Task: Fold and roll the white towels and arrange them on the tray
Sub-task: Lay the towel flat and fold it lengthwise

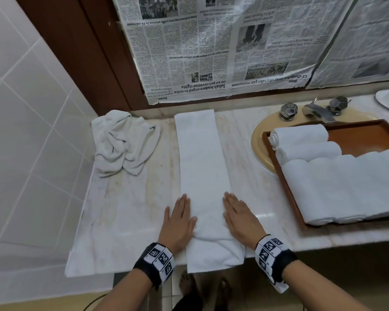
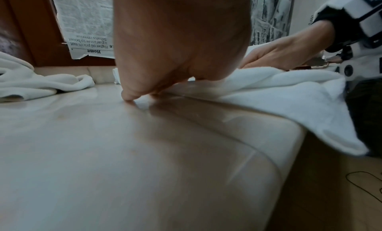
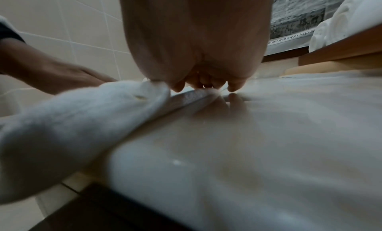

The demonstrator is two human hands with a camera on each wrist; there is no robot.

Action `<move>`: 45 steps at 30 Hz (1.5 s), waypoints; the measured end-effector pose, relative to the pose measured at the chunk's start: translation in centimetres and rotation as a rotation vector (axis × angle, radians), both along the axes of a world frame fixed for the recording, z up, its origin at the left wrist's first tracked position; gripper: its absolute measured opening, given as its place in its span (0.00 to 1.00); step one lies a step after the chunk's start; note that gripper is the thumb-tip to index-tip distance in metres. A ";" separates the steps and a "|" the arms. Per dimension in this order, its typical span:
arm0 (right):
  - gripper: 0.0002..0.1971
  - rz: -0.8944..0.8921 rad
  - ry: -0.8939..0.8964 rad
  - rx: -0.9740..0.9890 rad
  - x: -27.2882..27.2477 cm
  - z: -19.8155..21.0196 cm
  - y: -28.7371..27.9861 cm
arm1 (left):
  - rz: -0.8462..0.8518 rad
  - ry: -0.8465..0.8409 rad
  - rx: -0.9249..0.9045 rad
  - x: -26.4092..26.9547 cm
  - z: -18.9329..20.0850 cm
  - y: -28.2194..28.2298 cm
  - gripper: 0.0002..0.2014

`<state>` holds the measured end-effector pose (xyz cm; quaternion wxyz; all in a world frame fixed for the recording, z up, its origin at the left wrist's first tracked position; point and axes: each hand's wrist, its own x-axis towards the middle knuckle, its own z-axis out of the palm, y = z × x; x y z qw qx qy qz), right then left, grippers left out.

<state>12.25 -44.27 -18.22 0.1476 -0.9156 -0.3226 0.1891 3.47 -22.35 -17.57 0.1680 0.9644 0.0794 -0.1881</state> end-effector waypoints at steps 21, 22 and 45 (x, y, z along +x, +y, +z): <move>0.30 -0.075 0.011 -0.049 11.9 0.7 5.5 | 0.034 -0.068 0.073 11.6 0.2 3.8 0.33; 0.30 -0.097 0.024 -0.009 12.0 0.7 5.5 | 0.042 -0.083 0.061 11.8 0.1 3.9 0.32; 0.17 -0.164 0.251 0.061 1.9 4.3 0.0 | 0.291 -0.493 -0.634 4.9 2.9 0.5 0.03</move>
